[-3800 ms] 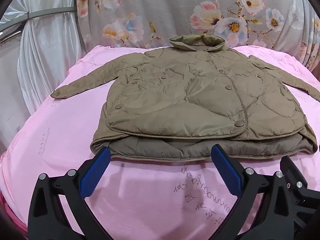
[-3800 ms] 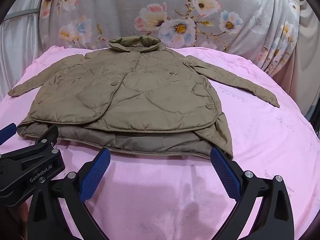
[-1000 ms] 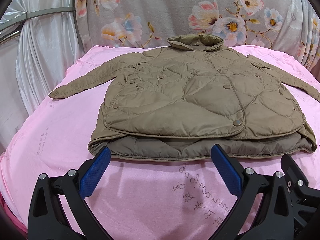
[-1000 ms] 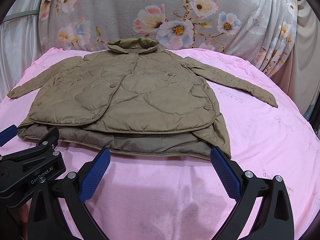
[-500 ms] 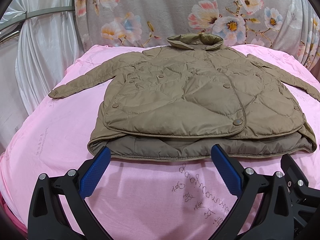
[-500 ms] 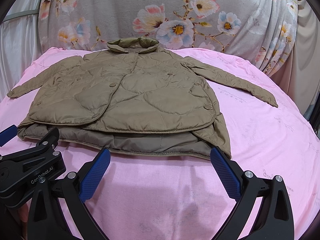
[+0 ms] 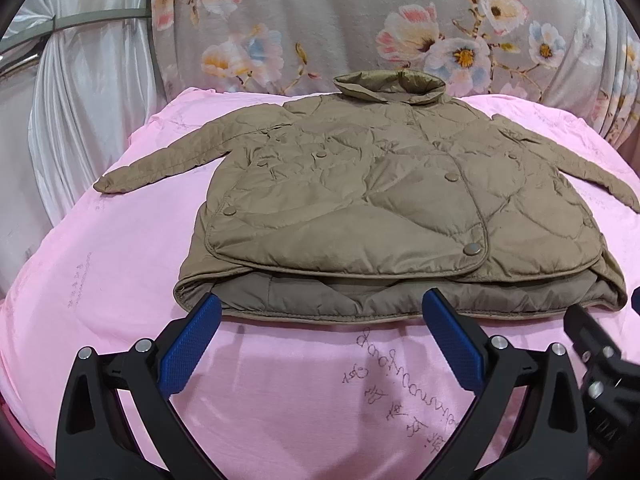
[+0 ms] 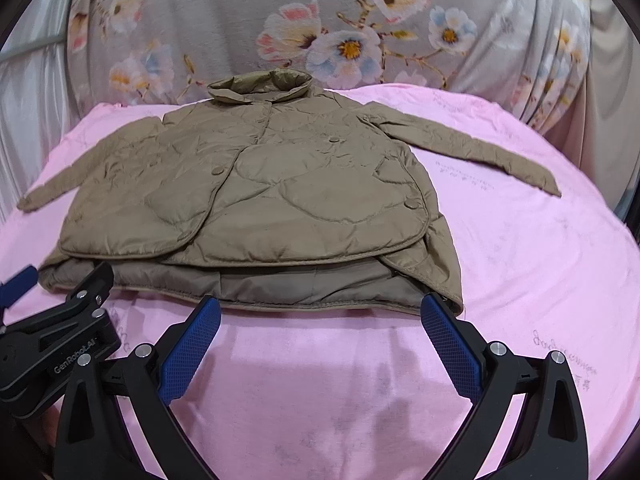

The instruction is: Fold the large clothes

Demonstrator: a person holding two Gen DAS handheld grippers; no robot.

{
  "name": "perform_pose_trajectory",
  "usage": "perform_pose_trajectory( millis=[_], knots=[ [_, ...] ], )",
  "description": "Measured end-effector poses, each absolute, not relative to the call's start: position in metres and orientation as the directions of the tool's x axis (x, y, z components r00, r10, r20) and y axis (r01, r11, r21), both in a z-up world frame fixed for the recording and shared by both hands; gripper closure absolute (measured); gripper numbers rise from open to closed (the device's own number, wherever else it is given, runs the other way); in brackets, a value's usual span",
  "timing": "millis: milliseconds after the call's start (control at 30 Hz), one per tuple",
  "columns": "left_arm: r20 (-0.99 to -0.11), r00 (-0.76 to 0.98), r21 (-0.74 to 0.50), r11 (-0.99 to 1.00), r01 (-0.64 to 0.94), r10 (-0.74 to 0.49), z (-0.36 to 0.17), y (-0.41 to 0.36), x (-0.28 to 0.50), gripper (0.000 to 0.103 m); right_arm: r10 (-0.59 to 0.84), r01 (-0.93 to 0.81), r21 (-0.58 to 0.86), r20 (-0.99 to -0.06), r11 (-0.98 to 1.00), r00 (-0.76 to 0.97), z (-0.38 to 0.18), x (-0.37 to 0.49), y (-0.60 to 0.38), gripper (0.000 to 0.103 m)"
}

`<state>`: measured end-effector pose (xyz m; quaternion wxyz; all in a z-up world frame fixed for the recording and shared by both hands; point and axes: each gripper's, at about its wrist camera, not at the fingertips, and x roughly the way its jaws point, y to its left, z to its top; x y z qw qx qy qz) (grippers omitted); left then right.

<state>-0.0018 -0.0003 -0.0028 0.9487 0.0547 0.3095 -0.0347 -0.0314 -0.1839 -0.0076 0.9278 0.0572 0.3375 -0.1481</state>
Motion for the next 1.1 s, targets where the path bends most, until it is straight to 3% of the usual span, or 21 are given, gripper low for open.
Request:
perform_pose_trajectory(
  millis=[233,433,600,833,933,1033,1100],
  knots=[
    [-0.617,0.783,0.018,0.994,0.111,-0.076,0.024,0.020,0.016,0.005,-0.343,0.413,-0.023,-0.600,0.911,0.723,0.026,-0.015,-0.264,0.005],
    [-0.601,0.797,-0.004,0.997,0.074,-0.061,0.054,0.037,0.049,0.005,-0.303,0.527,0.227,-0.608,0.819,0.734,0.036,0.009,-0.394,0.005],
    [-0.630,0.776,0.007,0.999,0.045,-0.031,0.059,0.046,0.088,0.005,-0.215,0.636,0.464,-0.678,0.617,0.703,0.011,0.039,-0.505,0.005],
    [-0.641,0.768,-0.002,1.000,0.001,-0.002,0.058,0.060,0.123,0.005,-0.162,0.698,0.523,-0.731,0.489,0.662,-0.025,0.076,-0.572,0.008],
    [-0.653,0.757,-0.038,0.999,-0.013,-0.015,0.058,0.069,0.135,0.005,-0.195,0.709,0.566,-0.707,0.420,0.680,-0.033,0.085,-0.589,0.010],
    [-0.658,0.753,-0.063,0.997,-0.037,-0.014,0.058,0.078,0.144,0.005,-0.248,0.732,0.539,-0.707,0.418,0.662,-0.029,0.097,-0.599,0.032],
    [-0.663,0.749,-0.064,0.996,-0.060,0.002,0.057,0.084,0.149,0.005,-0.259,0.741,0.554,-0.705,0.380,0.660,-0.029,0.103,-0.607,0.065]
  ],
)
